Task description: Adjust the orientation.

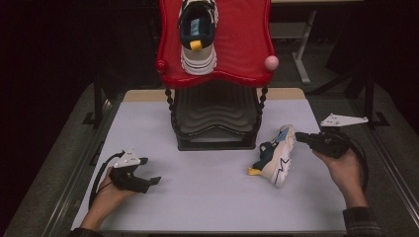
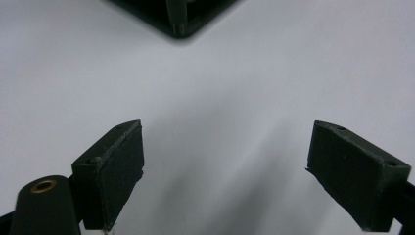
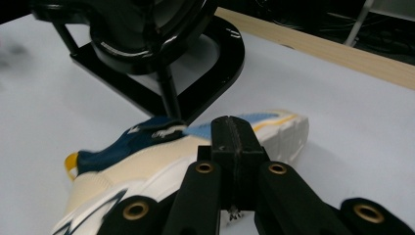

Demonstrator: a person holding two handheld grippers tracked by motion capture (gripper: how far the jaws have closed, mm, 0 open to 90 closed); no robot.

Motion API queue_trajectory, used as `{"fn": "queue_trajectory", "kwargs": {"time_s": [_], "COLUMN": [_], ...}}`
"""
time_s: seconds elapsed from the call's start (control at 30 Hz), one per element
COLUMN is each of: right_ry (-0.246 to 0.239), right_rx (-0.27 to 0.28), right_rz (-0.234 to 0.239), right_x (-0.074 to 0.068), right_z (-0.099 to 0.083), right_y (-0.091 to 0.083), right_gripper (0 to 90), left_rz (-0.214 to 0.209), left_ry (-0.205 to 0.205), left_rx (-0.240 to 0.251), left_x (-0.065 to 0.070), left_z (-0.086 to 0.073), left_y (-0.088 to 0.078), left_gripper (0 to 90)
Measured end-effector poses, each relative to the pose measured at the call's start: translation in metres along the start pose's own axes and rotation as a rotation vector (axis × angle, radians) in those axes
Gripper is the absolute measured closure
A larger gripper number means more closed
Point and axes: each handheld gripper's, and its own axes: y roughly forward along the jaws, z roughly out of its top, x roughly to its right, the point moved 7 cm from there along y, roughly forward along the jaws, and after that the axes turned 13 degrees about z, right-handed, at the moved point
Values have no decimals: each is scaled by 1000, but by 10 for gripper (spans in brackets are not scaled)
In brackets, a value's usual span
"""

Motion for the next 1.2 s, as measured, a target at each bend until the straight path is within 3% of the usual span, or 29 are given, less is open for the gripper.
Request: {"fn": "queue_trajectory", "kwargs": {"time_s": [0.2, 0.33, 0.4, 0.63, 1.2], "right_ry": [-6, -9, -7, 22, 86], "right_rx": [-20, -68, -64, -39, 3], "right_rz": [-2, -15, -18, -12, -62], "right_x": [9, 11, 11, 16, 27], "right_z": [9, 4, 3, -2, -25], "right_y": [15, 26, 26, 16, -15], "right_gripper": [894, 895, 895, 897, 897], "left_rz": [-2, 3, 6, 7, 6], "left_ry": [18, 8, 4, 2, -2], "left_rx": [-45, -21, -9, -9, -8], "left_x": [5, 6, 6, 6, 6], "left_z": [-14, -14, -15, -15, -15], "left_y": [11, 11, 11, 11, 12], "left_gripper": [132, 129, 129, 130, 131]}}
